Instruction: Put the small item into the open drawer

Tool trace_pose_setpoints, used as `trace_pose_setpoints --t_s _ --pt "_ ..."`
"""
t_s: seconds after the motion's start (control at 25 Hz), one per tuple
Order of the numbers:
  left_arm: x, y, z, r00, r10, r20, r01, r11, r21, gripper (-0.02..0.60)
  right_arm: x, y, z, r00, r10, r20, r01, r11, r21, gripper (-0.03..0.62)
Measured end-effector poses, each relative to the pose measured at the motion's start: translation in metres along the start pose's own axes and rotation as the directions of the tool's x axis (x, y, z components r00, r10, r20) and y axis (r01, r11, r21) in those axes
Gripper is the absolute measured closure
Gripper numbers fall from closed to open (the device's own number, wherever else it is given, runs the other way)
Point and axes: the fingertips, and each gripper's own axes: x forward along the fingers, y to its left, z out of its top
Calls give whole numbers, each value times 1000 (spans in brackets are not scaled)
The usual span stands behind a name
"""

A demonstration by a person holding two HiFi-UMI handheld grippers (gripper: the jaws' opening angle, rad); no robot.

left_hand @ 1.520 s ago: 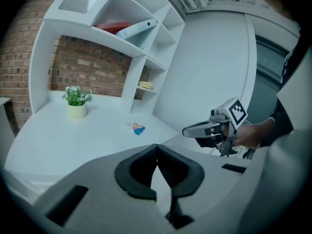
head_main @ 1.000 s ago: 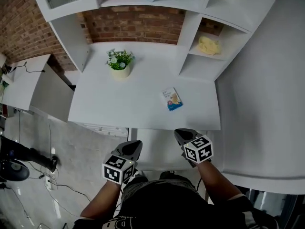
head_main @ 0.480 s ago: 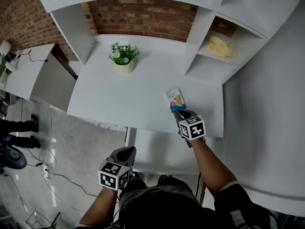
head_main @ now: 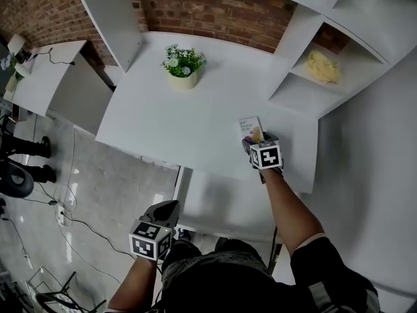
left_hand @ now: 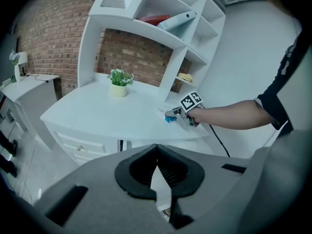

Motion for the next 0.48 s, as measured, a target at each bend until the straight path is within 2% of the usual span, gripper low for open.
trace_pose_setpoints --t_s 0.2,0.48 --pt "2 5 -2 1000 18 3 -18 999 -42 566 24 -9 2 999 6 -43 -4 998 70 205" --pt "-2 5 -6 1000 31 -2 -31 998 -48 566 40 -9 -1 996 -9 -90 14 998 59 194"
